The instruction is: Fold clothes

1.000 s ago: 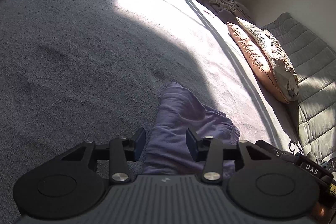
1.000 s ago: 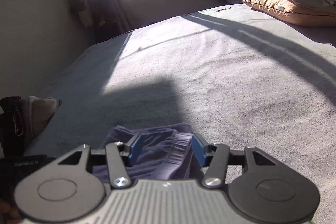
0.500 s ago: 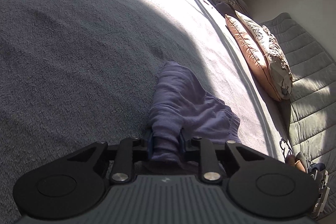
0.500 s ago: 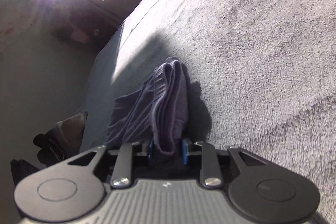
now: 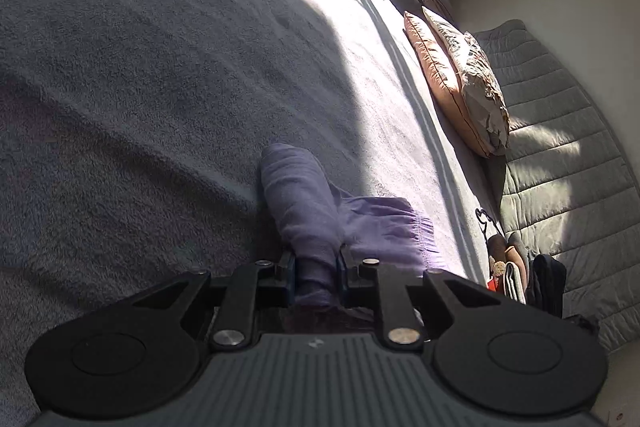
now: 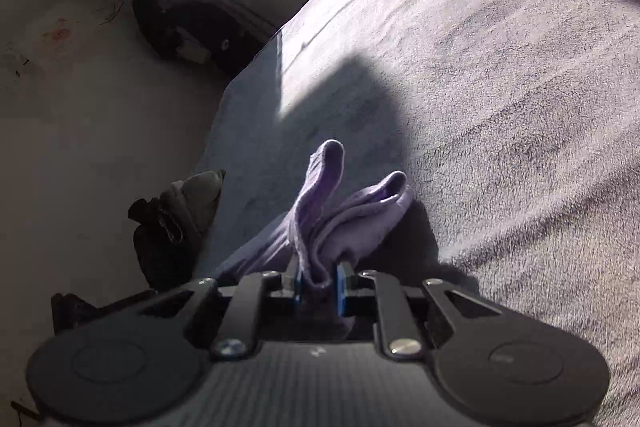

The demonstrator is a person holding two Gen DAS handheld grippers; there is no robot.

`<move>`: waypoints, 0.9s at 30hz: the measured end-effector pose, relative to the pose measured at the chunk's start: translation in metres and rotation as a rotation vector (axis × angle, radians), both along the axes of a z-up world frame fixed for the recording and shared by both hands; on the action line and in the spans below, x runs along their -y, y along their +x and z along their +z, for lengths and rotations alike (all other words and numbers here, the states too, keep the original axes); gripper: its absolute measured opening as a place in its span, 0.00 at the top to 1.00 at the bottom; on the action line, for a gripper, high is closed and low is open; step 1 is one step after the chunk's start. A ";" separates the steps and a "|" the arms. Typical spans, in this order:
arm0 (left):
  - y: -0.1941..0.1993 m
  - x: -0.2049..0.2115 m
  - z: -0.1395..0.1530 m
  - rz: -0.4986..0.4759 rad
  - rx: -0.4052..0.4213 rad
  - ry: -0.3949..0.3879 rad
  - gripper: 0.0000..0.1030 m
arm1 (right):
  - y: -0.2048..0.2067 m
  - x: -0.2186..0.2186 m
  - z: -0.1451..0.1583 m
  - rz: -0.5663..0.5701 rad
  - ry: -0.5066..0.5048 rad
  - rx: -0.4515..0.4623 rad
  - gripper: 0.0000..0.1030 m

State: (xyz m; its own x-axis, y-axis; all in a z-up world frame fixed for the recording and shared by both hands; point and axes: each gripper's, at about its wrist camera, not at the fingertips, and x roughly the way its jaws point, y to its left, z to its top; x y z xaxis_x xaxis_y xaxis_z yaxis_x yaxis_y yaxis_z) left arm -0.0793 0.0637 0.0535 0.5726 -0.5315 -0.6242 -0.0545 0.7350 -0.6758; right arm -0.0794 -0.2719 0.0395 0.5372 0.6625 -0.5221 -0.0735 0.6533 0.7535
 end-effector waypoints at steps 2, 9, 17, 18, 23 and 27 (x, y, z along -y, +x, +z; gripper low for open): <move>-0.010 -0.005 -0.026 -0.008 -0.048 0.005 0.79 | -0.025 -0.002 -0.018 0.022 -0.017 -0.040 0.84; -0.013 -0.022 -0.013 0.026 0.055 0.060 0.70 | -0.026 -0.005 -0.013 0.041 -0.130 0.016 0.62; 0.053 0.019 0.015 -0.150 0.169 0.292 0.45 | 0.038 -0.003 -0.004 0.065 -0.108 -0.030 0.45; 0.060 0.023 0.011 -0.161 0.159 0.321 0.45 | 0.043 -0.007 -0.005 0.079 -0.122 -0.030 0.45; 0.070 0.026 -0.019 -0.190 0.157 0.357 0.53 | 0.058 -0.022 -0.015 0.153 -0.206 -0.001 0.70; 0.076 0.019 -0.024 -0.143 0.112 0.241 0.81 | 0.048 -0.032 -0.016 0.139 -0.239 0.044 0.82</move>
State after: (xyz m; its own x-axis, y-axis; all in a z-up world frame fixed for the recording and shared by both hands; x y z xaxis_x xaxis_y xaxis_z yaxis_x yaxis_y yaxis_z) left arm -0.0035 0.0446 0.0292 0.5751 -0.4560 -0.6792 0.1264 0.8698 -0.4769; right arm -0.0319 -0.2396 0.0231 0.4751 0.5924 -0.6507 -0.2044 0.7935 0.5732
